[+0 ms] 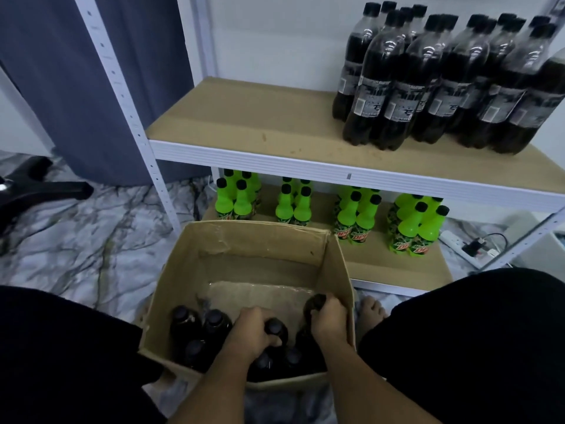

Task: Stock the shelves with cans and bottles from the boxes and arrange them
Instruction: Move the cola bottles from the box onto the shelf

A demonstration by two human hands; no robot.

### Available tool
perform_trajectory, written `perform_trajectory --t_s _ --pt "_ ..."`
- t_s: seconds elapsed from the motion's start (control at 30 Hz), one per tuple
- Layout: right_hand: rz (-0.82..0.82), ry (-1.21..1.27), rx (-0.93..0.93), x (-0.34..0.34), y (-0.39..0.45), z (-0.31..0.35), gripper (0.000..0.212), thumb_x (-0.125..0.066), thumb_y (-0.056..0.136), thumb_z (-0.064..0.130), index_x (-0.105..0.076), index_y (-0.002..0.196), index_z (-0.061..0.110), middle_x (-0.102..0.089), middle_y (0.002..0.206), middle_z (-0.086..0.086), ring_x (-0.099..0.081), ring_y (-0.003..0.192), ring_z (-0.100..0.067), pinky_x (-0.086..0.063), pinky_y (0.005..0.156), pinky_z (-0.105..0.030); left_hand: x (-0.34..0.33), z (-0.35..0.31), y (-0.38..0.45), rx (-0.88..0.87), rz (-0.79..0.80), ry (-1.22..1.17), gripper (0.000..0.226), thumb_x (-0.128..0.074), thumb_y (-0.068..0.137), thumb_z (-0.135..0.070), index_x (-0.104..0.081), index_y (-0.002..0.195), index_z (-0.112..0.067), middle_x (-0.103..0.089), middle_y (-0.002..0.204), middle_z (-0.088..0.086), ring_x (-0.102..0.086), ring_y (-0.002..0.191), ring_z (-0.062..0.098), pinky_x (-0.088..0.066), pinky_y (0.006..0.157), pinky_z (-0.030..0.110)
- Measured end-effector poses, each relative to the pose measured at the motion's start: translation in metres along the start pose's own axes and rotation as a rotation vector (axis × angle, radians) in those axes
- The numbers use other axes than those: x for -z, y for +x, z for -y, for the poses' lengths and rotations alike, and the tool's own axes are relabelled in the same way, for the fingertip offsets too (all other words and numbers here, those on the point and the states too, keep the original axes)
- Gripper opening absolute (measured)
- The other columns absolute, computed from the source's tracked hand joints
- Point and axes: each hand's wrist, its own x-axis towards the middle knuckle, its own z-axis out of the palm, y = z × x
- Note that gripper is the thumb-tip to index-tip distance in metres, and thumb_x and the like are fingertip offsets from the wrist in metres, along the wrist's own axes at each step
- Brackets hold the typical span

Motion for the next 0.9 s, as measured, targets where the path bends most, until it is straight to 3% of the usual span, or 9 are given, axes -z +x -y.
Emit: perform_trajectory --t_s 0.07,0.13,0.37,0.53,0.63,0.73,0.9 --pt "-0.045 0.02 -0.016 -0.003 0.007 -0.005 0.028 -0.057 0.095 0.005 -0.062 0.122 0.001 -0.065 0.121 -0.019 -0.061 0.113 -0.033 -0.046 0.088 -0.033 0.0 0.0 0.002 -0.021 0.008 0.051 0.022 -0.086 0.069 -0.013 -0.067 0.076 -0.02 -0.073 0.08 -0.006 -0.07 0.08 0.014 -0.06 0.073 0.033" --pt "-0.054 0.025 -0.01 -0.006 0.01 -0.009 0.027 -0.062 0.093 0.007 -0.064 0.119 0.002 -0.066 0.117 -0.019 -0.062 0.11 -0.032 -0.043 0.082 -0.031 -0.001 0.0 0.002 -0.034 -0.005 0.05 0.024 -0.084 0.071 -0.012 -0.063 0.071 -0.023 -0.07 0.076 -0.007 -0.069 0.076 0.011 -0.059 0.068 0.03" --pt "-0.056 0.092 0.07 -0.008 0.006 -0.014 0.023 -0.068 0.089 0.006 -0.07 0.111 0.004 -0.071 0.105 -0.017 -0.066 0.102 -0.034 -0.04 0.075 -0.028 -0.007 -0.003 0.003 -0.074 -0.125 0.018 0.03 -0.08 0.077 -0.019 -0.052 0.067 -0.023 -0.062 0.07 -0.008 -0.062 0.072 0.011 -0.054 0.071 0.033" --pt "-0.148 0.14 0.16 -0.006 -0.004 -0.004 0.024 -0.071 0.086 0.004 -0.069 0.11 0.009 -0.073 0.098 -0.015 -0.068 0.095 -0.027 -0.039 0.072 -0.025 -0.004 -0.011 0.004 -0.115 -0.199 -0.058 0.013 -0.081 0.081 -0.02 -0.069 0.087 -0.021 -0.072 0.084 -0.008 -0.067 0.085 0.01 -0.052 0.081 0.031" --pt "-0.196 0.195 0.25 -0.001 -0.007 0.002 0.033 -0.073 0.088 0.009 -0.068 0.121 0.01 -0.073 0.111 -0.014 -0.067 0.104 -0.029 -0.043 0.081 -0.026 0.004 -0.027 0.007 -0.16 -0.305 -0.139 0.025 -0.082 0.083 -0.023 -0.076 0.107 -0.022 -0.077 0.101 -0.01 -0.07 0.099 0.009 -0.055 0.09 0.031" --pt "-0.247 0.235 0.346 0.008 -0.009 0.016 0.034 -0.073 0.09 0.017 -0.068 0.124 0.013 -0.075 0.105 -0.011 -0.069 0.097 -0.028 -0.04 0.074 -0.022 0.023 -0.049 0.011 -0.189 -0.435 -0.236 0.041 -0.085 0.082 -0.024 -0.075 0.121 -0.019 -0.076 0.114 -0.009 -0.068 0.109 0.007 -0.054 0.097 0.03" --pt "-0.283 0.352 0.485 0.046 0.006 0.05 0.022 -0.074 0.09 0.023 -0.07 0.111 0.022 -0.074 0.092 0.007 -0.068 0.087 -0.014 -0.043 0.071 -0.022 0.07 -0.086 0.02 -0.283 -0.519 -0.359 0.035 -0.089 0.077 -0.022 -0.079 0.111 -0.02 -0.07 0.085 -0.036 -0.07 0.091 0.004 -0.058 0.09 0.031"
